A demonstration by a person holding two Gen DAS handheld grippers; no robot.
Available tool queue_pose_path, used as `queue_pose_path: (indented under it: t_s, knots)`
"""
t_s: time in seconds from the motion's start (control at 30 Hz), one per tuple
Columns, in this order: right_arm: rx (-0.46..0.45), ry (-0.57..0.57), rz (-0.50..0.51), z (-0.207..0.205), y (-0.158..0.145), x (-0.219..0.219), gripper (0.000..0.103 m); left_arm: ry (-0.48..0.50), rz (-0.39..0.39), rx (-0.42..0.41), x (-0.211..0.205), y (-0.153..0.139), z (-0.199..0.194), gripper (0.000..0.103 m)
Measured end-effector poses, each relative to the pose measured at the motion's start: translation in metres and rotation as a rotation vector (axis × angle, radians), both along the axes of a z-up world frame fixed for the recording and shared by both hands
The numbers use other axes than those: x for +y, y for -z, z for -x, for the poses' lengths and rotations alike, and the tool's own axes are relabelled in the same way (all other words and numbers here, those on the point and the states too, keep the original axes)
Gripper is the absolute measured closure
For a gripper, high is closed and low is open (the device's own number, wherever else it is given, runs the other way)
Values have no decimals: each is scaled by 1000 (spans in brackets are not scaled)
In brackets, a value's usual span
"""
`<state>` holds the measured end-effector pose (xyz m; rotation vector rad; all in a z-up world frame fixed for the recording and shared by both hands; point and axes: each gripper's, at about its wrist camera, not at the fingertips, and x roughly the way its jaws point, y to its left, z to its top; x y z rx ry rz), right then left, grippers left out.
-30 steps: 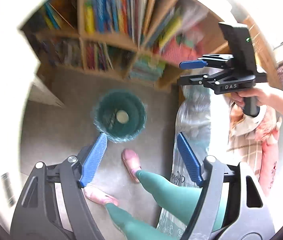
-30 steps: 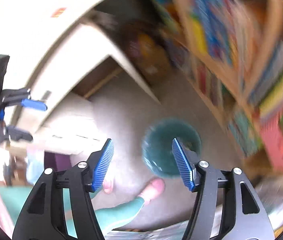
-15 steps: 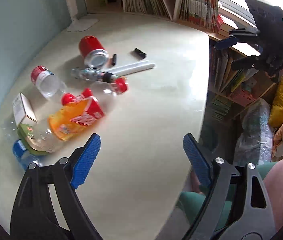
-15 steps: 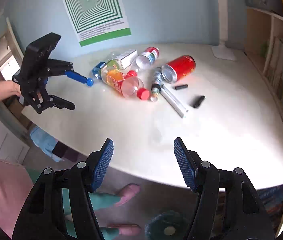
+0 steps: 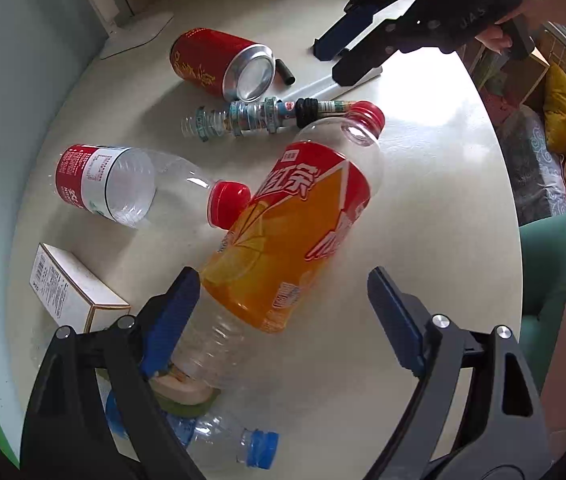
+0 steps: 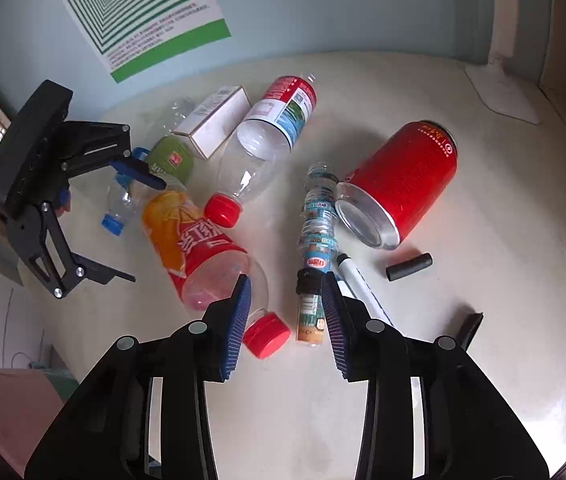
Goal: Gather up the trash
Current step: 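Grasp the orange tea bottle with the left tool while the right tool grasps the ringed bottle, then carry both bottles over the wastebasket and open both tools to drop them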
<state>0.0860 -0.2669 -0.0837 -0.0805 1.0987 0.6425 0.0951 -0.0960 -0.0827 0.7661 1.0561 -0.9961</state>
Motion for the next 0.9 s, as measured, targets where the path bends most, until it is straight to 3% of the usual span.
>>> queue_pose_path:
  t_s: [0.13, 0.27, 0.37, 0.43, 0.6, 0.9]
  knots:
    - [18, -21, 58, -19, 20, 13, 65, 14, 12, 32, -2, 11, -13, 20]
    - [34, -31, 148, -39, 42, 25, 65, 16, 23, 87, -2, 23, -24, 28]
    - [53, -40, 152, -48, 51, 28, 63, 8, 18, 106, -3, 28, -25, 30]
    - [51, -56, 156, -51, 54, 33, 68, 8, 15, 103, -3, 31, -23, 31]
    - [58, -60, 150, -58, 49, 32, 69, -41, 29, 128, 9, 27, -19, 34]
    - [22, -36, 30, -45, -2, 5, 69, -30, 57, 94, 18, -5, -1, 36]
